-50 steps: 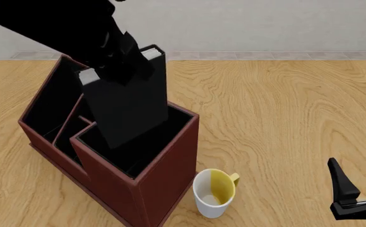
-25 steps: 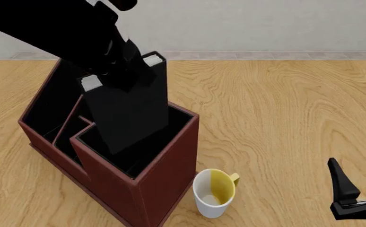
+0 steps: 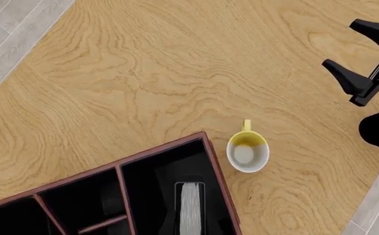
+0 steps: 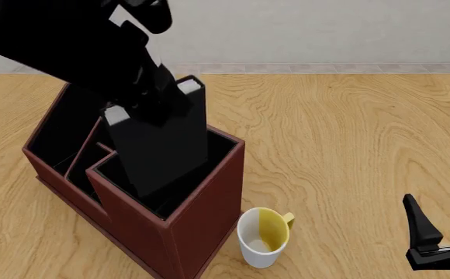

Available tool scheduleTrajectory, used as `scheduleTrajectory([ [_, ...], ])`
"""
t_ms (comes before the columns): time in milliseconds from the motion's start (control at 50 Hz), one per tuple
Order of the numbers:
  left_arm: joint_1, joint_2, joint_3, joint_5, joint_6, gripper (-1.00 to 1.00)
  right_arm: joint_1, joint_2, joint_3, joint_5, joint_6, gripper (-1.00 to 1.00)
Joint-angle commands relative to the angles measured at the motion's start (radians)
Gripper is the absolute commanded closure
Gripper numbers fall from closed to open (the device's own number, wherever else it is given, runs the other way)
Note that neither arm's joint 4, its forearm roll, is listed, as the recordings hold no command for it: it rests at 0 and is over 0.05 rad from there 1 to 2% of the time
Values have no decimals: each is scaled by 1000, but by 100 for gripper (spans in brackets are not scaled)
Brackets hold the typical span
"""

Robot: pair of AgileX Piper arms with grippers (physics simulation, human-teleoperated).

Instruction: Pick up the book and place it in the right compartment of the caddy.

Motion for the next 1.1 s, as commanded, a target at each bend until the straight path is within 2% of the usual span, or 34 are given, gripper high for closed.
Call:
scheduleTrajectory([
  [20, 2, -12, 25, -27, 17, 100, 0, 0, 0, 0, 0, -100],
  [1100, 24, -32, 143, -147, 16, 100, 0, 1, 0, 0, 0, -100],
])
